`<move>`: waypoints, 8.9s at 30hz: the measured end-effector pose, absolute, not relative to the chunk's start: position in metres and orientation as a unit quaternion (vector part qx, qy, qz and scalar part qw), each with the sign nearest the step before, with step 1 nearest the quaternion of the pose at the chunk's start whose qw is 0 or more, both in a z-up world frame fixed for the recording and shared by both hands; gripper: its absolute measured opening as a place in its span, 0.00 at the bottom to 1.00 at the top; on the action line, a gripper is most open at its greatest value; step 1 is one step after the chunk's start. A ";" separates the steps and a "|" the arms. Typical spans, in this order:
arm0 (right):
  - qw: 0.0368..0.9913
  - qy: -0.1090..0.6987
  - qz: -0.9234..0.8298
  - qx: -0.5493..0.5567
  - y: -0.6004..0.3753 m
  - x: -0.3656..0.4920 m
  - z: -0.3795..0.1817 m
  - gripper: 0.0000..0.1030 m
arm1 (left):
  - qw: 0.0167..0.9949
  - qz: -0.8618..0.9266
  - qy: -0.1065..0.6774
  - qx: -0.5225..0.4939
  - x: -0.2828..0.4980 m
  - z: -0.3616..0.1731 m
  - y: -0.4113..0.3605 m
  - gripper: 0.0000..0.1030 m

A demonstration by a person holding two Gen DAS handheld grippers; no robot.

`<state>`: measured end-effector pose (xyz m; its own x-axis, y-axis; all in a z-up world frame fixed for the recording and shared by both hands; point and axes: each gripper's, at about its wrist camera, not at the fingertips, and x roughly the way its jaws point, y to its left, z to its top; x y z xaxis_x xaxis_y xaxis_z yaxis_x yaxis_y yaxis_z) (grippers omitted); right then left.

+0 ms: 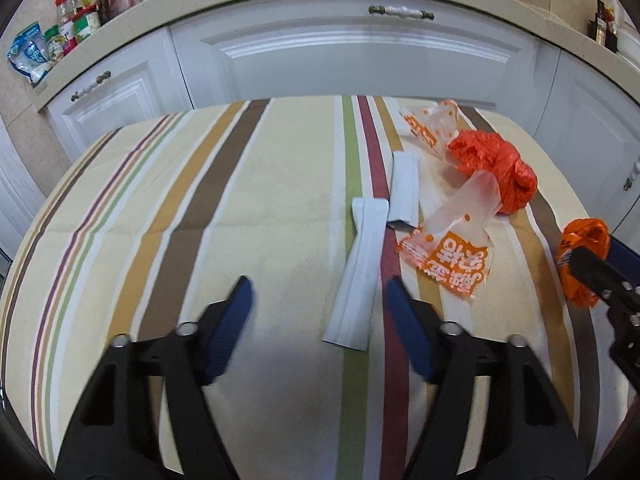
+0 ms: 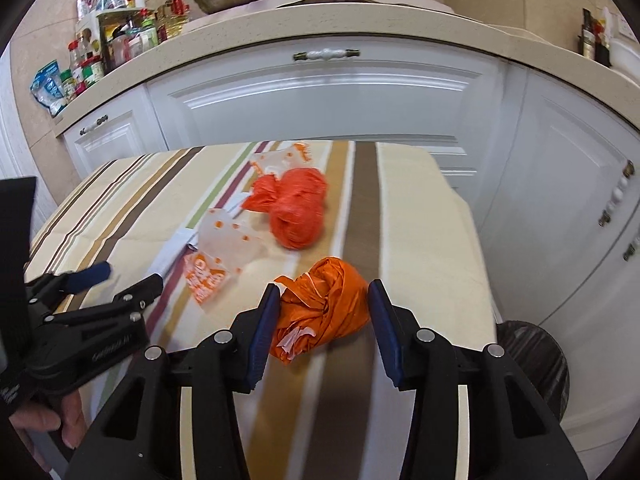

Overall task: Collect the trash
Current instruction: 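Grasp the orange plastic bag with the right gripper while the left grasps the white paper strip, then carry the orange bag and paper strip over the bin and open both grippers, then grasp the orange-printed clear bag with the right gripper, then grasp the white paper strip with the left gripper, then carry the printed bag and paper strip over the bin and open both grippers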

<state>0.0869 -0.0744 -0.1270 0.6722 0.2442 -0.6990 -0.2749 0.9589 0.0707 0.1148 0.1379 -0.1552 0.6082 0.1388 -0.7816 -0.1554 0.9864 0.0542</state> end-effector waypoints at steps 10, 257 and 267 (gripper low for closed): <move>0.923 0.364 0.124 -0.009 -0.101 0.071 -0.124 0.44 | 0.905 0.073 0.417 -0.026 0.105 -0.152 0.143 0.12; 0.931 0.335 -0.142 0.032 -0.368 0.044 -0.167 0.43 | 0.876 -0.170 0.433 0.131 0.119 -0.184 -0.233 0.49; 0.943 0.313 -0.104 0.038 -0.331 0.047 -0.137 0.47 | 0.901 -0.144 0.400 0.083 0.117 -0.133 -0.166 0.53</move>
<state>0.0474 -0.3310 -0.1369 0.7818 -0.1731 -0.5990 0.2208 0.9753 0.0063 0.1172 -0.1660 -0.1334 0.6384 -0.1928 -0.7452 0.3254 0.9449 0.0344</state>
